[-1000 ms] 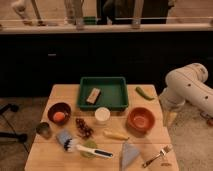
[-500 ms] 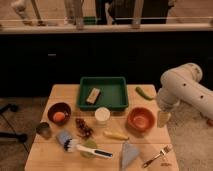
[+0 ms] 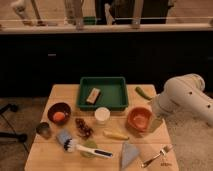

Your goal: Place banana in metal cup

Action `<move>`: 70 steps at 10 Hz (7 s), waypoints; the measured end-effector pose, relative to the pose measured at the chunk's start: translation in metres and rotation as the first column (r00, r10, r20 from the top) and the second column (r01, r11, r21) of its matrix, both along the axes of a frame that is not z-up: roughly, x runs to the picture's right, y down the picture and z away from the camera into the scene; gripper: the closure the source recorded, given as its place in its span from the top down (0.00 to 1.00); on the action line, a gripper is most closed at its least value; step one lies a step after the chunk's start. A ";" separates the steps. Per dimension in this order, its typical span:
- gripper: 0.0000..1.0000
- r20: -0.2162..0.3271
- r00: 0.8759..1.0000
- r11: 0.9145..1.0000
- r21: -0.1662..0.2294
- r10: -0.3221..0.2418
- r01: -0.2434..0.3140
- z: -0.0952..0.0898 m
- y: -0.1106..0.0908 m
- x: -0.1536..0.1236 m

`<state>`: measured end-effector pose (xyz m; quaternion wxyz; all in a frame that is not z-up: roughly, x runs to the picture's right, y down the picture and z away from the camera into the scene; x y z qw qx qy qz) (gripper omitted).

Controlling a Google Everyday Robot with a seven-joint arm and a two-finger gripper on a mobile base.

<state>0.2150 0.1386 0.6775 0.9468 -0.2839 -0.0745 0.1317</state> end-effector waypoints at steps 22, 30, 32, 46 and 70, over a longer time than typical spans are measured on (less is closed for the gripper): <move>0.80 0.211 0.977 0.996 -0.079 -0.016 0.033 0.046 0.085 -0.120; 0.80 0.230 0.973 0.996 -0.083 -0.014 0.034 0.049 0.086 -0.132; 0.80 0.250 0.968 0.997 -0.063 -0.019 0.035 0.043 0.095 -0.137; 0.80 0.171 0.984 0.996 -0.086 0.047 -0.033 0.123 0.123 -0.134; 0.00 0.394 0.884 0.966 0.143 -0.253 0.213 0.009 0.045 -0.257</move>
